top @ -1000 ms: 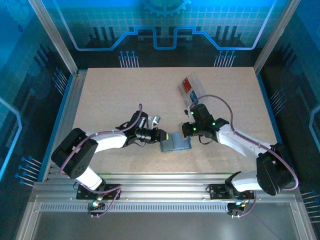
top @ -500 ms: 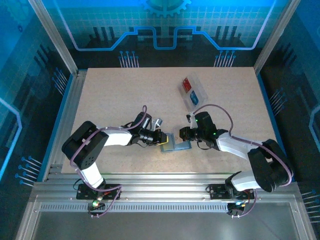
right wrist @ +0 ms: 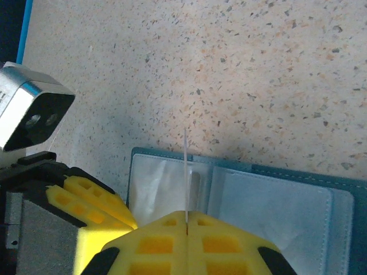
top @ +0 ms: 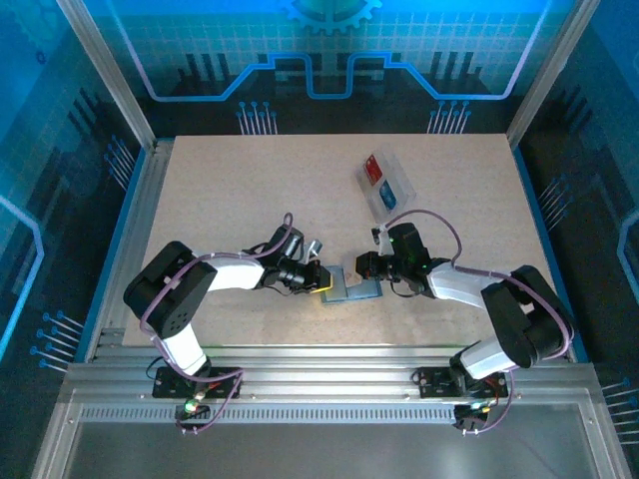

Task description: Put the credit cards into the card holder

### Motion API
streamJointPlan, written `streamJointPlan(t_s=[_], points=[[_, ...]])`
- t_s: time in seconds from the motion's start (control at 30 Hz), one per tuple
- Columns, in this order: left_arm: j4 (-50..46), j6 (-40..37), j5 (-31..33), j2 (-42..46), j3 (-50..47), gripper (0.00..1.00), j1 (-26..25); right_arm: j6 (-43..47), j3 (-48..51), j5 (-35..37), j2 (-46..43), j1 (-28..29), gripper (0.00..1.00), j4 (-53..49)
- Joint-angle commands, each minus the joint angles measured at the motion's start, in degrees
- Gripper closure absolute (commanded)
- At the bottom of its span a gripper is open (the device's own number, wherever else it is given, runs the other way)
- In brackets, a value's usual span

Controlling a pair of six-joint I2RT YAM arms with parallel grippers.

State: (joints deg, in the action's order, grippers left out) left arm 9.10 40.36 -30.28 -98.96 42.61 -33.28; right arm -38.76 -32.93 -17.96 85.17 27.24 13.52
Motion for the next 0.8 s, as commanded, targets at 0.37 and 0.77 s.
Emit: streamJointPlan(t_s=[0.37,0.77], points=[[-5.2,-1.8,1.8,-2.1,2.6,0.86,-0.3,-4.2,1.1,-4.6,2.2,-2.5,1.0,3.8],[-7.9,-2.4,2.9,-3.3,3.7,0.86,-0.3,-4.4,0.9,-4.3,2.3,-3.2,1.0,2.8]])
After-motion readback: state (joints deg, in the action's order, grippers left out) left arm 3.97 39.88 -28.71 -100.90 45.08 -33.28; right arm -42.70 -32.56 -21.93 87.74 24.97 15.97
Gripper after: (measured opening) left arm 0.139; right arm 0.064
